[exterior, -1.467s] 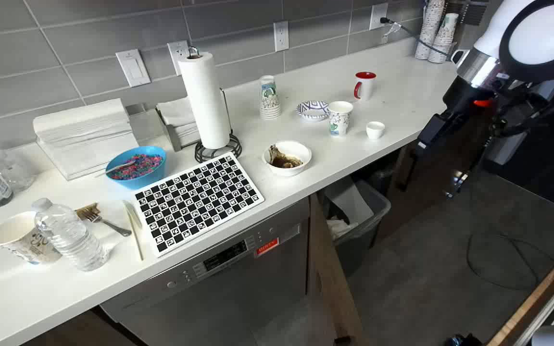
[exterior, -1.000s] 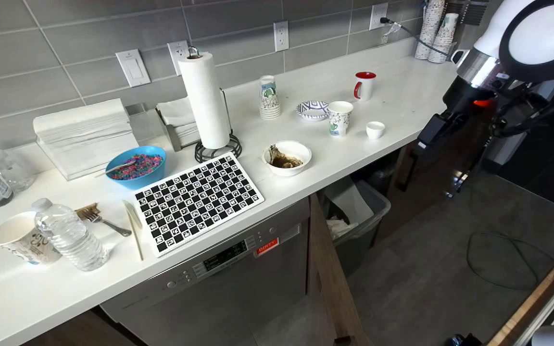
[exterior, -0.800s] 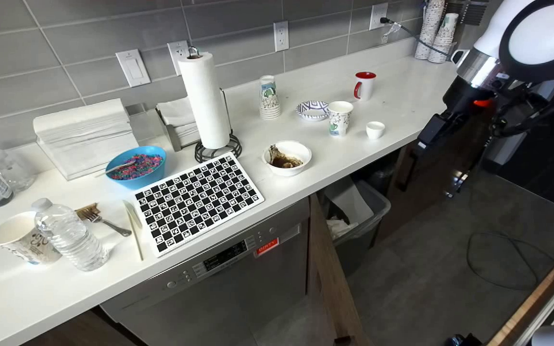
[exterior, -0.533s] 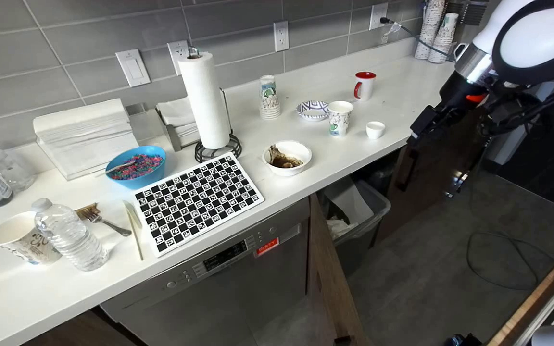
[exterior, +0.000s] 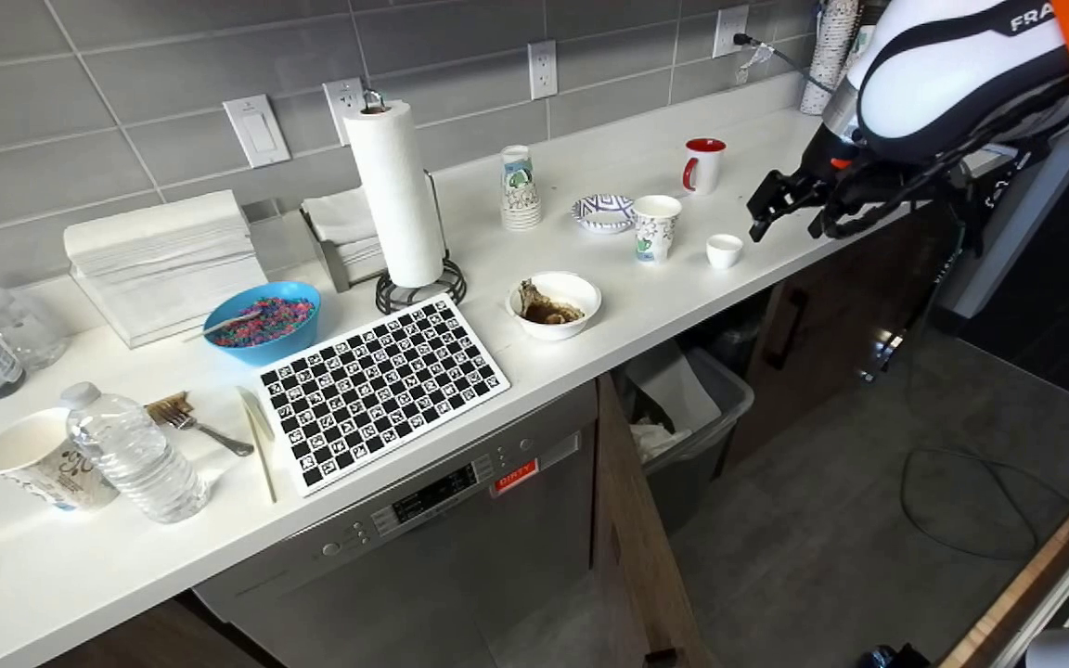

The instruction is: Pour the contents in the white mug into the coffee cup.

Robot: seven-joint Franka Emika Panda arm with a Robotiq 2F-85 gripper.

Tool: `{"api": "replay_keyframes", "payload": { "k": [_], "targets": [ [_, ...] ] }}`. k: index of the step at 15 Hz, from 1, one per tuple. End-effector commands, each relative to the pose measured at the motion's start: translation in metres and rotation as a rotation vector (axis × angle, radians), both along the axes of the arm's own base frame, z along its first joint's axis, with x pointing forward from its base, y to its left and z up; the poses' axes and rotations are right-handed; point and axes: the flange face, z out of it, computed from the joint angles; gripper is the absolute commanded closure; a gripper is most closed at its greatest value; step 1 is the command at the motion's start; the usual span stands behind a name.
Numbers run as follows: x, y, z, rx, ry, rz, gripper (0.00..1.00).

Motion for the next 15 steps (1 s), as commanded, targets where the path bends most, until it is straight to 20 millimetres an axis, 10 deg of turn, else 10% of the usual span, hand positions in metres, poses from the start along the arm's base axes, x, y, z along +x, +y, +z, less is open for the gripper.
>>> {"api": "replay_keyframes", "payload": {
  "k": [1, 15],
  "targets": [
    [0.039, -0.021, -0.005, 0.013, 0.063, -0.104, 0.0],
    [0.13, -0.072, -0.05, 0.091, 0.171, -0.305, 0.0]
  ]
}}
